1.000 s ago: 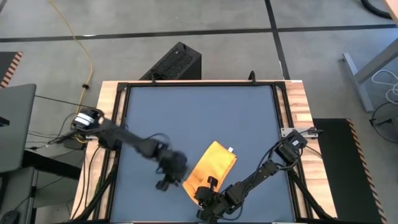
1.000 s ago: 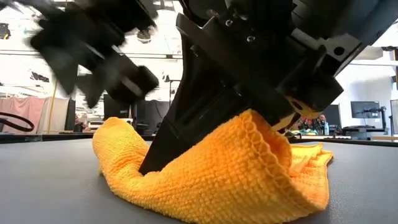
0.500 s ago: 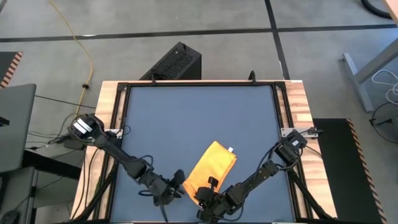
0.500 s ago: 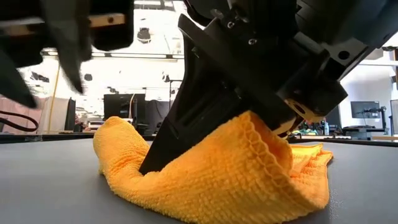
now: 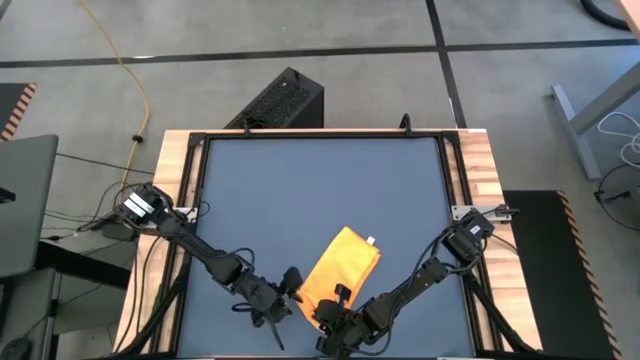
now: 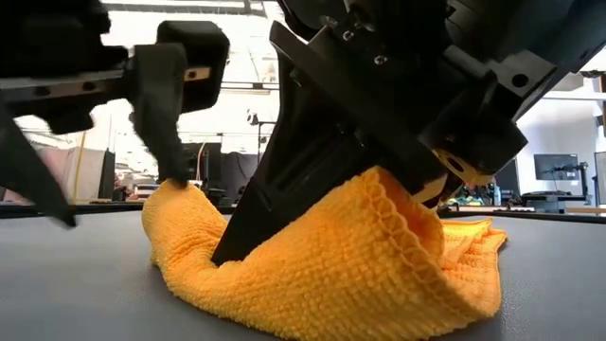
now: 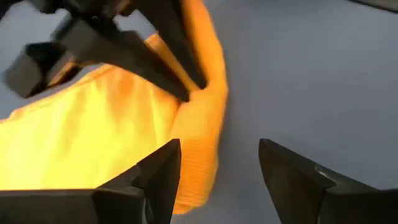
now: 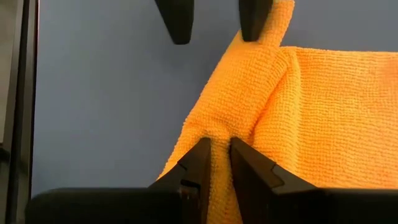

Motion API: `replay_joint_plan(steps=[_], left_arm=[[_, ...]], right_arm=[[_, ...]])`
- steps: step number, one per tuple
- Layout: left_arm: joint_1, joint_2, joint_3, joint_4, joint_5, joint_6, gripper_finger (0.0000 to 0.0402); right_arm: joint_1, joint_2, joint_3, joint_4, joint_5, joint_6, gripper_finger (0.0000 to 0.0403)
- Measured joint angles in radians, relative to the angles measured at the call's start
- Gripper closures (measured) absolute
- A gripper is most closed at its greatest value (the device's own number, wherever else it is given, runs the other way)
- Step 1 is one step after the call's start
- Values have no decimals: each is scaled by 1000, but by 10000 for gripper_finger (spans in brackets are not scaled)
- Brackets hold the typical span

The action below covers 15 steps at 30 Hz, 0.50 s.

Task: Roll towel
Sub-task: Roll the orange microfiber cloth

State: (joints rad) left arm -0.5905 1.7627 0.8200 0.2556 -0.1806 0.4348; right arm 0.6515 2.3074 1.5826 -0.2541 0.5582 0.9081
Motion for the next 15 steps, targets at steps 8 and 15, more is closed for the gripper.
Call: replay_joint_plan(steps=[8, 15], left_arm=[[23, 71, 4, 54, -7, -5, 207], [42, 82, 17, 48, 0, -75, 247]], right_arm=[[-2, -1, 0, 11, -4, 22, 316], [-2, -1, 1, 6, -9, 31, 316]])
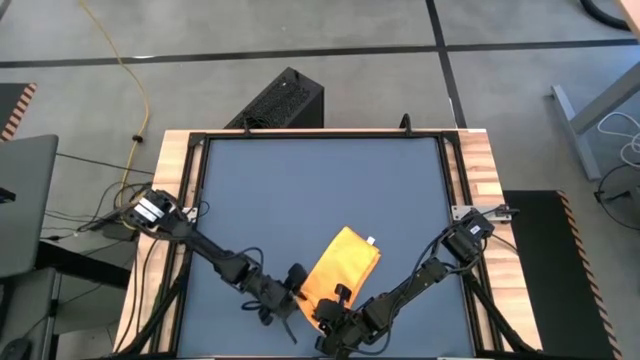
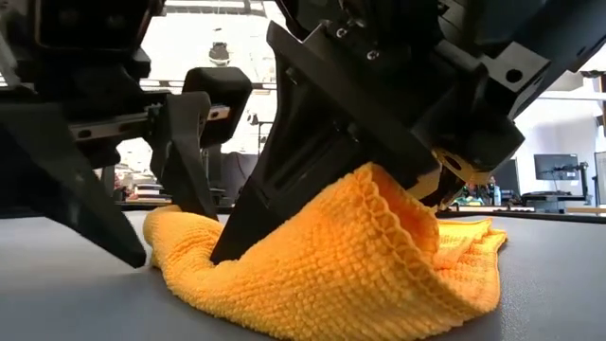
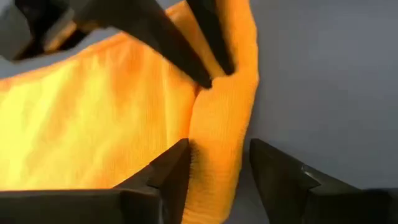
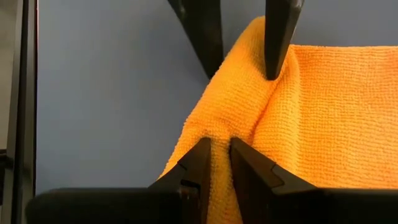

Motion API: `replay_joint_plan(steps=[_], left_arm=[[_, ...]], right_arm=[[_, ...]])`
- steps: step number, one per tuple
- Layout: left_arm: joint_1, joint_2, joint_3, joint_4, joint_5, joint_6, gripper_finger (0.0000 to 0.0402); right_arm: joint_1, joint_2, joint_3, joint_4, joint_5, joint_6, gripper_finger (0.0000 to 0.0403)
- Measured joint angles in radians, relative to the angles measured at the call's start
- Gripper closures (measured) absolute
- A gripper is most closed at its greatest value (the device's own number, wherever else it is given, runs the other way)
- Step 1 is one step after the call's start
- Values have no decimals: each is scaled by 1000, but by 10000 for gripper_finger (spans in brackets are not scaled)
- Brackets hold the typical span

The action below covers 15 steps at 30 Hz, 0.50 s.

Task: Roll towel
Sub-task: Roll the orange microfiber cloth

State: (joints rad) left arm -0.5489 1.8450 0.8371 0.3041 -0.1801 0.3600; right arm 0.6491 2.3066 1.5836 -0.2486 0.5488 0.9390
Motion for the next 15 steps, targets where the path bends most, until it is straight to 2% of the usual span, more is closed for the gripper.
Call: replay_joint_plan(steps=[5, 11, 15], left_arm=[[17, 0, 0, -2, 35, -41, 308], [58, 2, 0, -4, 140, -140, 389], [86, 2, 0, -6, 230, -211, 394]], right_arm=[[3, 1, 32, -25, -1, 4, 316], [-5, 0, 109, -126, -18, 7, 316], [-3, -6, 154, -193, -21, -1, 316]])
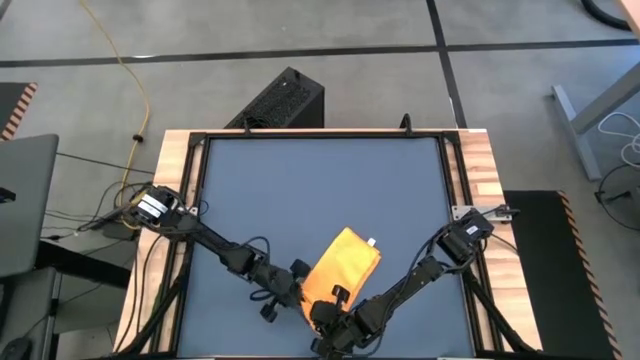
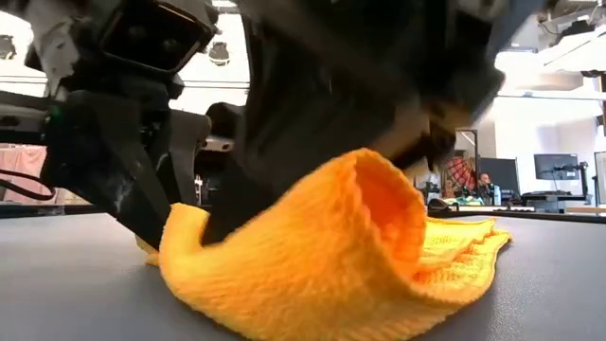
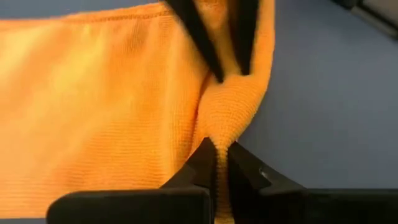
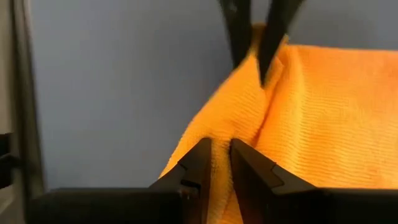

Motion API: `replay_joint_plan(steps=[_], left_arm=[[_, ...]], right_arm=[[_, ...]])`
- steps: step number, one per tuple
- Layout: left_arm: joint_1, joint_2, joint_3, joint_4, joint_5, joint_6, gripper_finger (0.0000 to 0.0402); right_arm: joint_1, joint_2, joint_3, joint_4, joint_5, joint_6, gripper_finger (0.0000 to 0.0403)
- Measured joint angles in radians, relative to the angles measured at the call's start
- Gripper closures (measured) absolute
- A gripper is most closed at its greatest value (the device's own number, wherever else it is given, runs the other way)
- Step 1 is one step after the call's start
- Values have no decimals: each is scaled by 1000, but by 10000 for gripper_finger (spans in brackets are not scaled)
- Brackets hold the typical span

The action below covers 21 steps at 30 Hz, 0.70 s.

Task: Roll towel
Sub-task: Roll the orange microfiber cloth

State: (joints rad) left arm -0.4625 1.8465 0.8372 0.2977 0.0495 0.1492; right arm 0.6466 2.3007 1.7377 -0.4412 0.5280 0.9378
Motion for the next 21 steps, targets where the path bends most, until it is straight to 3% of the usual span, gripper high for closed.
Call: replay_joint_plan(steps=[9, 21], left_arm=[[59, 0, 7, -32, 250, -184, 399], [185, 1, 122, -319, 349, -325, 401]], right_arm=[[47, -38, 41, -62, 122, -46, 316], [47, -20, 41, 91, 122, -264, 316]])
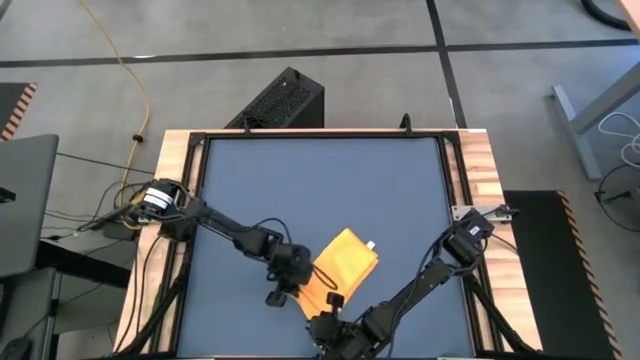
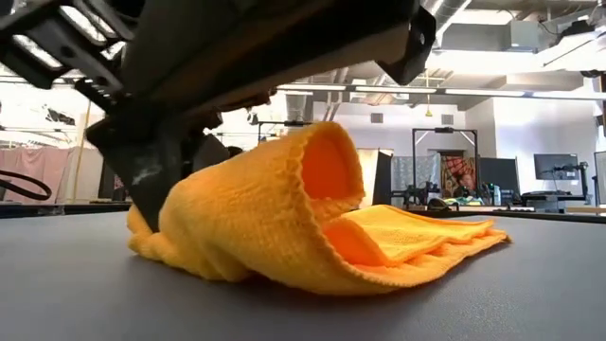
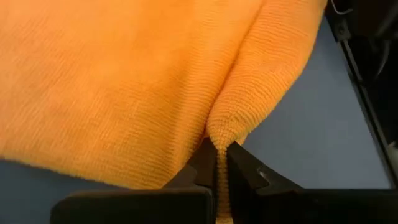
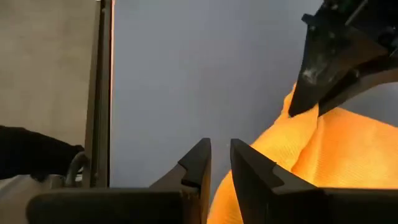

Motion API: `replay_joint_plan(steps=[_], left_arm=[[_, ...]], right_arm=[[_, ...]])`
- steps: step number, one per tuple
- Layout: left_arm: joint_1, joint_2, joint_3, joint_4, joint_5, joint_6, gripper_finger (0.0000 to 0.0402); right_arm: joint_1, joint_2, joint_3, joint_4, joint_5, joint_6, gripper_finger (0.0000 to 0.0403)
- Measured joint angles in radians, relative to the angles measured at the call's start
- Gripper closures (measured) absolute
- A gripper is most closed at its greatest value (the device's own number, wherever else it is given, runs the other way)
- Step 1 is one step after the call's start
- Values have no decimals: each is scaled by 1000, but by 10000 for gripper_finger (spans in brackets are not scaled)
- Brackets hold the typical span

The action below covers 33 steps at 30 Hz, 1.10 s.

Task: Roll towel
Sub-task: Roll the orange microfiber cloth

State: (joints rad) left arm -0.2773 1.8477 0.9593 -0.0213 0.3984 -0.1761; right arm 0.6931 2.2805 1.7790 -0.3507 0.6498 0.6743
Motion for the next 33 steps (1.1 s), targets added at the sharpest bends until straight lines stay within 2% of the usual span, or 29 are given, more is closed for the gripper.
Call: replay_joint_plan(steps=[9, 18, 27, 33], left_arm=[[66, 1, 9, -81, 149, -98, 401], [69, 4, 9, -119, 248, -53, 396], [62, 5, 9, -99, 252, -16, 326], [83, -3, 9, -103, 264, 67, 285]], right_arm=[[-46, -1, -29, -7, -50, 5, 316], [-68, -1, -78, -16, -50, 156, 316], [-68, -6, -166, 6, -41, 377, 316], [-68, -6, -183, 8, -37, 425, 316]])
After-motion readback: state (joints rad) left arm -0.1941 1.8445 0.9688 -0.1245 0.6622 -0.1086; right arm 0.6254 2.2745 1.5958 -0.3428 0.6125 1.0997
